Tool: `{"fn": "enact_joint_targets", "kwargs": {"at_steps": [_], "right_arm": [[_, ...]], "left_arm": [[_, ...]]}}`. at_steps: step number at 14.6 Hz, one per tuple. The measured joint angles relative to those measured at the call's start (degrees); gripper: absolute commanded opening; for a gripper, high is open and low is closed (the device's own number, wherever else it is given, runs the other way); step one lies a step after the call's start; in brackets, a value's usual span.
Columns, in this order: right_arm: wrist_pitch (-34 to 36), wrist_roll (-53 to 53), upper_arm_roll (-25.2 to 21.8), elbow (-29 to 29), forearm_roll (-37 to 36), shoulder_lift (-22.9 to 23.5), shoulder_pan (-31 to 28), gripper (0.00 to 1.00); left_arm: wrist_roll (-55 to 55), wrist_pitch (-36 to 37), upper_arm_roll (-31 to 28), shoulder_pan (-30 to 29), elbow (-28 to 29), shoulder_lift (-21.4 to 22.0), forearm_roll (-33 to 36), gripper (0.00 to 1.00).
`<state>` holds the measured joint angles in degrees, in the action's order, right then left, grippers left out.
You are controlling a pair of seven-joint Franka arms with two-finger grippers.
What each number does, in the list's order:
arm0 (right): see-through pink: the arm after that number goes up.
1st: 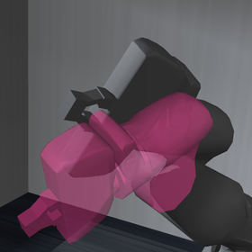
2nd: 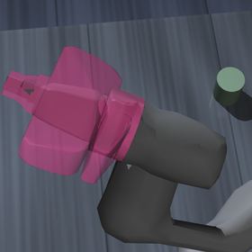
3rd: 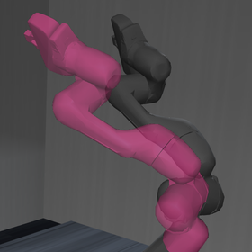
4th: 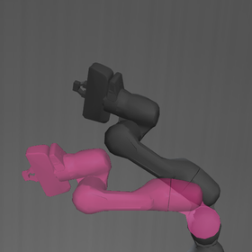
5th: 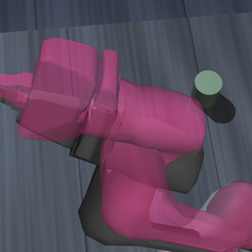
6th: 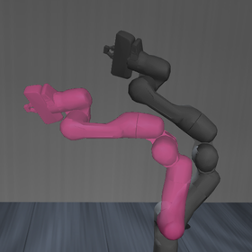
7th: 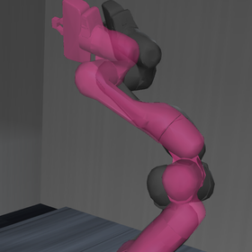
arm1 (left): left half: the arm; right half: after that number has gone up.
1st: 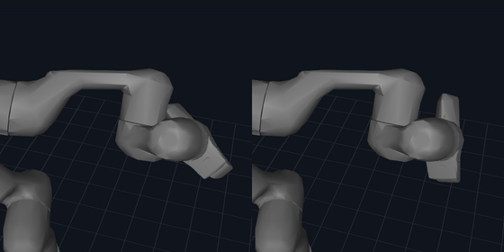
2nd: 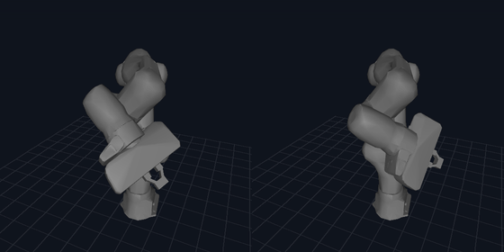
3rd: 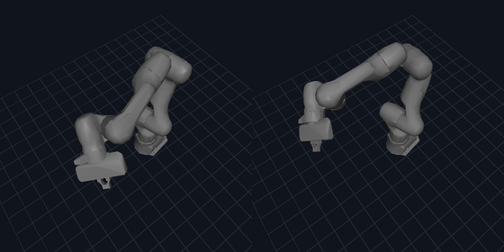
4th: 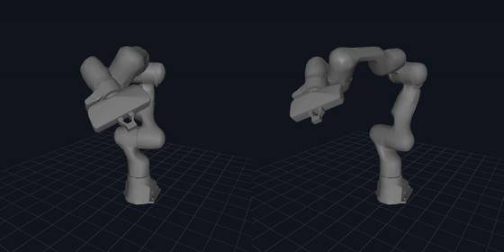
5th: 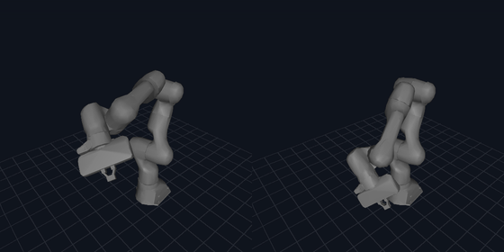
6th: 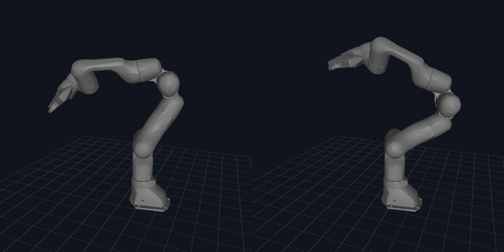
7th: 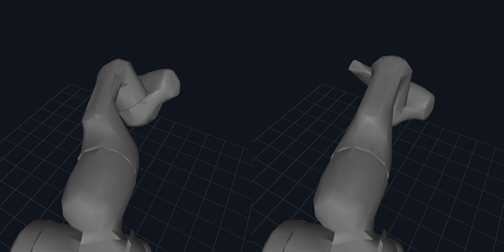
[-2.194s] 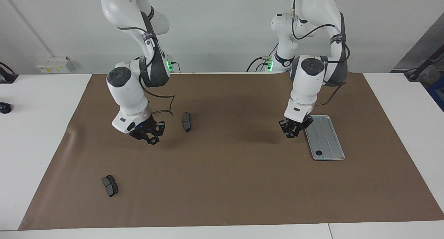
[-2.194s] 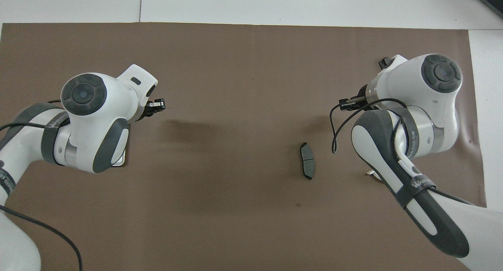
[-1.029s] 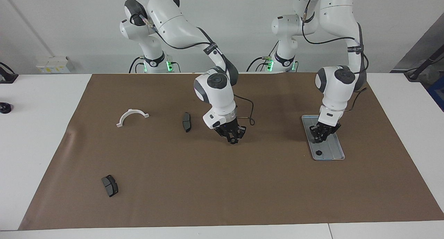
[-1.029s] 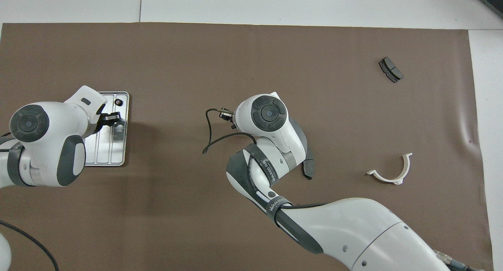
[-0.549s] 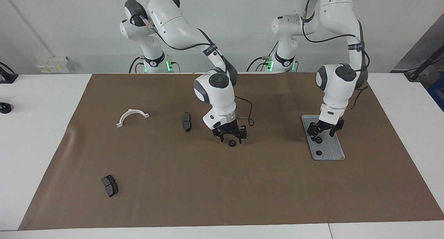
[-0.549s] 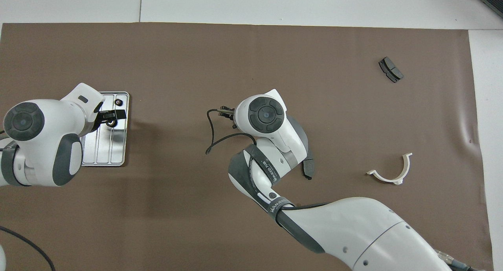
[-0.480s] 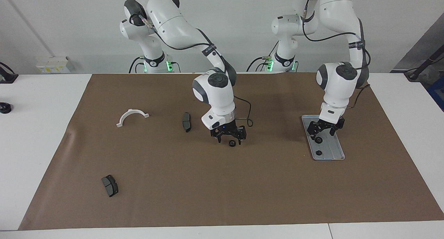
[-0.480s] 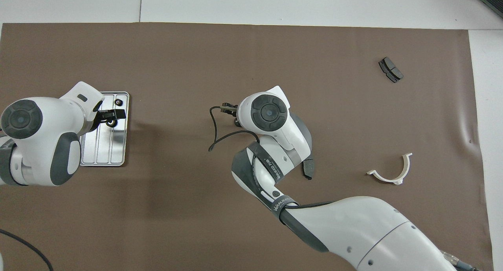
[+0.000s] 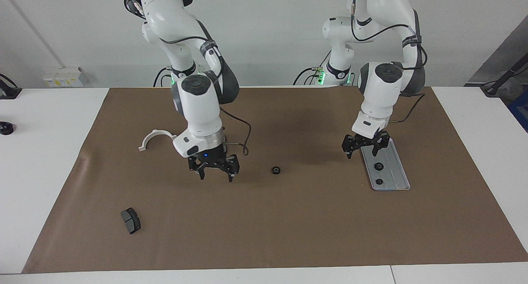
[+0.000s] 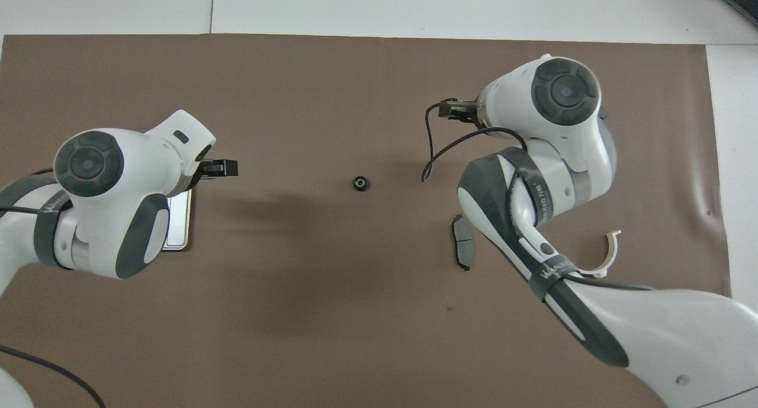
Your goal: Pick bearing gear from pile to tray
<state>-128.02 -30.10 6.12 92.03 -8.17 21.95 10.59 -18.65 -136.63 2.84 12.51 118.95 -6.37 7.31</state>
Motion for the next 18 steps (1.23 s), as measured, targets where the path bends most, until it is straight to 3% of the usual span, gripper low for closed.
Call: {"fn": "enact_joint_targets", "kwargs": {"at_steps": [5, 9, 13, 18], "right_arm": [[8.4, 3.1, 0.1, -0.1, 0.0, -6.6, -5.4, 1.0], [17.3, 11.0, 0.1, -0.2, 3.1, -13.6, -9.8, 1.0], [27.7, 19.3, -2.7, -0.3, 3.6, -19.9, -11.6, 1.0], [36.7, 24.4, -7.9, -0.2, 7.2, -23.0, -10.9, 1.0]], "left_arm": [[-10.8, 2.8, 0.1, 11.2, -6.7, -3.9, 0.0, 1.0], [-20.0, 4.7, -0.1, 18.8, -15.7, -13.1, 0.0, 1.0], [-22.3, 4.7, -0.2, 22.3, -20.7, -19.7, 0.0, 1.0], [-22.7, 1.1, -1.1, 22.3, -21.5, -21.3, 0.8, 1.0]]}}
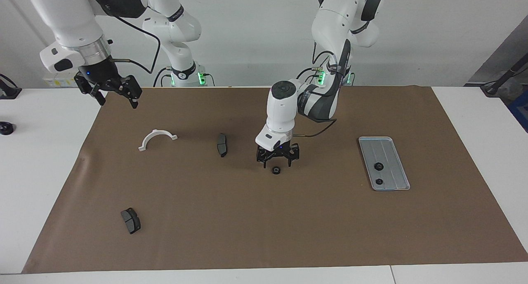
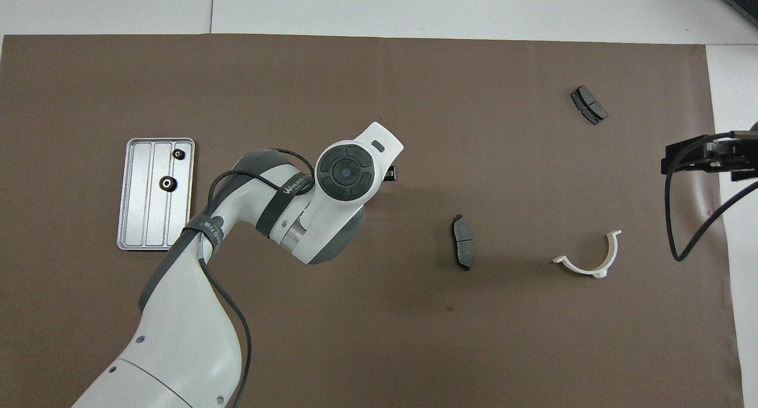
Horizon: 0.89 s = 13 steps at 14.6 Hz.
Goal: Pick bearing gear from pile to tray
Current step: 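Carry the bearing with the left gripper over the silver tray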
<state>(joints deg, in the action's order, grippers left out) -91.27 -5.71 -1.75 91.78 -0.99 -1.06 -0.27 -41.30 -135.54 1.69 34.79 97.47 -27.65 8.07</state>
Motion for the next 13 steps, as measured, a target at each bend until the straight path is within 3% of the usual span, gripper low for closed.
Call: {"fn": "enact_joint_targets", "kwargs": {"at_steps": [8, 12, 13], "right_arm": [[1.2, -0.1, -0.3, 0.3, 0.8, -0.2, 0.9, 1.0], [1.2, -0.1, -0.4, 0.3, 0.8, -0.2, 0.9, 1.0], [1.2, -0.1, -0.3, 0.3, 0.8, -0.2, 0.9, 1.0]], "left_arm": [[0.2, -5.9, -0.2, -0.1, 3.5, -1.1, 1.2, 0.93], [0.3, -6.9, -0.1, 0.0, 4.9, -1.1, 1.2, 0.68], [0.3, -6.9, -0.1, 0.0, 4.9, -1.1, 1.3, 0.55]]}}
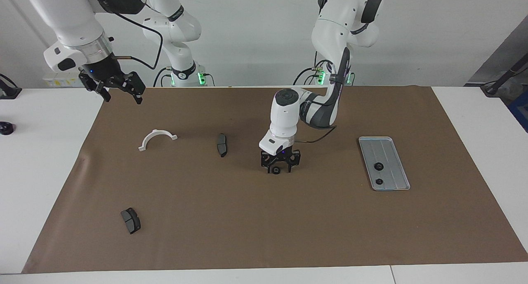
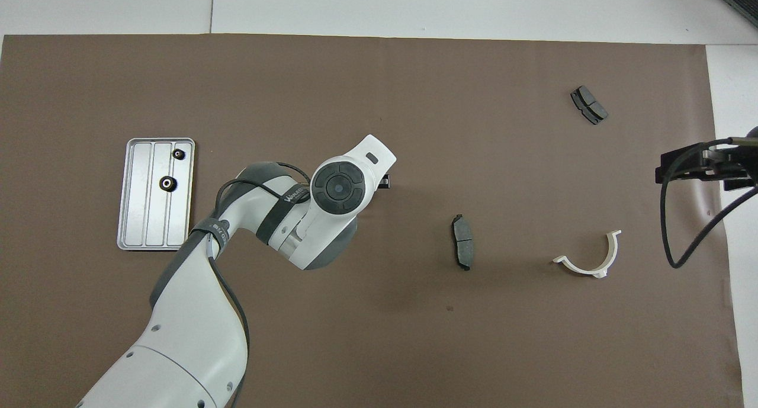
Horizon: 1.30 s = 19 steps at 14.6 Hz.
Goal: Pick bearing gear from pile to tray
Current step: 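Carry the bearing with the left gripper over the silver tray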
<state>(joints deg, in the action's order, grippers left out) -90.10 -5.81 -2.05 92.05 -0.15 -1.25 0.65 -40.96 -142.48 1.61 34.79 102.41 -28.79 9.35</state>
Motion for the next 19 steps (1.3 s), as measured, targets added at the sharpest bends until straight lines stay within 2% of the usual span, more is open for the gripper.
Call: {"fn": "enact_joint_targets", "kwargs": {"at_steps": [2, 4, 9, 13, 16, 19], "right_arm": [[0.0, 0.0, 0.1, 0.0, 0.0, 0.0, 0.1, 1.0], [0.0, 0.0, 0.1, 0.0, 0.0, 0.0, 0.2, 1.0], [0.0, 0.0, 0.1, 0.0, 0.0, 0.0, 0.2, 1.0], [0.0, 0.0, 0.1, 0.0, 0.0, 0.0, 0.2, 1.0], [0.0, 0.0, 0.1, 0.0, 0.0, 0.0, 0.2, 1.0], [0.0, 0.0, 0.1, 0.0, 0.0, 0.0, 0.2, 1.0]], "left_arm": [[0.0, 0.0, 0.1, 0.0, 0.0, 0.0, 0.0, 0.21], [0.0, 0.0, -0.1, 0.0, 0.0, 0.3, 0.2, 0.0], [-0.1, 1.9, -0.2, 0.0, -0.2, 0.5, 0.2, 0.0], [-0.2, 5.3, -3.8, -0.4, -0.2, 2.8, 0.2, 0.0], [1.2, 6.3, -5.2, -4.9, 1.0, 6.3, 0.2, 0.0], [10.4, 6.5, -5.3, -12.2, 4.6, 11.2, 0.2, 0.0]]}}
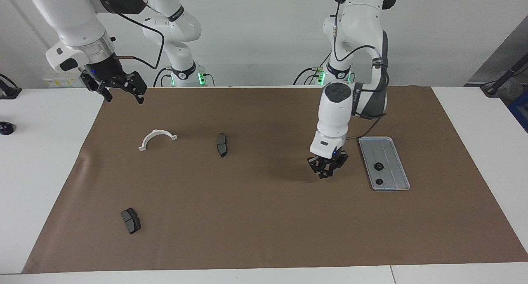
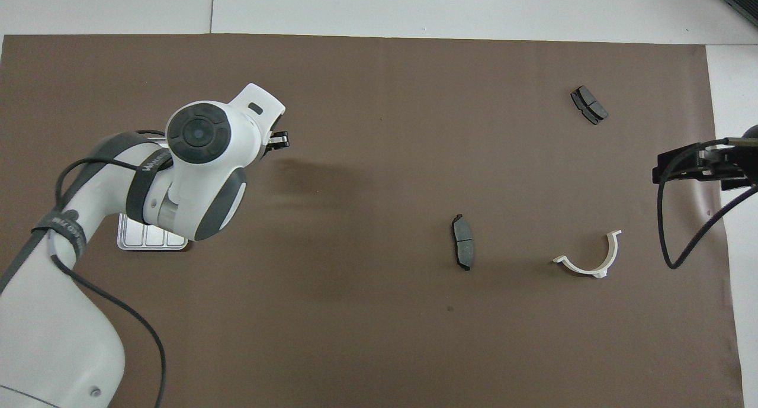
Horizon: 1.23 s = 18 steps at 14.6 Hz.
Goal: Pick bearing gear from pile to tray
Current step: 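Carry the bearing with the left gripper over the silver tray, then lower the bearing onto the tray and open the left gripper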
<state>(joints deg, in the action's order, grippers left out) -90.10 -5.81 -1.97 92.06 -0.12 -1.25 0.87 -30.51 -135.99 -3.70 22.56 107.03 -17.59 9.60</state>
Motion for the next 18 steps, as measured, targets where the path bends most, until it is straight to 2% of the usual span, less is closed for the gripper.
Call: {"fn": "enact_joint_targets", "kwargs": {"at_steps": [3, 8, 10, 14, 15, 16, 17, 18], "right_arm": [[0.0, 0.0, 0.0, 0.0, 0.0, 0.0, 0.0, 1.0], [0.0, 0.0, 0.0, 0.0, 0.0, 0.0, 0.0, 1.0], [0.0, 0.0, 0.0, 0.0, 0.0, 0.0, 0.0, 1.0], [0.0, 0.0, 0.0, 0.0, 0.0, 0.0, 0.0, 1.0], [0.0, 0.0, 0.0, 0.0, 0.0, 0.0, 0.0, 1.0], [0.0, 0.0, 0.0, 0.0, 0.0, 0.0, 0.0, 1.0], [0.0, 0.0, 0.0, 0.0, 0.0, 0.0, 0.0, 1.0], [0.0, 0.0, 0.0, 0.0, 0.0, 0.0, 0.0, 1.0]], "left_arm": [[8.6, -0.3, 0.0, -6.4, 3.7, 3.3, 0.0, 0.0], [18.4, -7.4, 0.2, -15.3, 7.8, 3.6, 0.0, 0.0], [21.0, -10.8, 0.3, -17.9, 10.3, 3.5, 0.0, 0.0], [23.1, -12.6, 0.5, -20.3, 12.3, 3.3, -0.1, 0.0], [23.1, -13.3, 0.5, -20.3, 12.9, 3.1, -0.1, 0.12], [23.1, -14.1, 0.5, -20.5, 13.7, 3.0, -0.2, 0.5], [23.2, -14.7, 0.6, -20.6, 14.4, 2.9, -0.2, 1.0], [23.2, -15.0, 0.6, -20.7, 14.7, 2.8, -0.2, 1.0]]}}
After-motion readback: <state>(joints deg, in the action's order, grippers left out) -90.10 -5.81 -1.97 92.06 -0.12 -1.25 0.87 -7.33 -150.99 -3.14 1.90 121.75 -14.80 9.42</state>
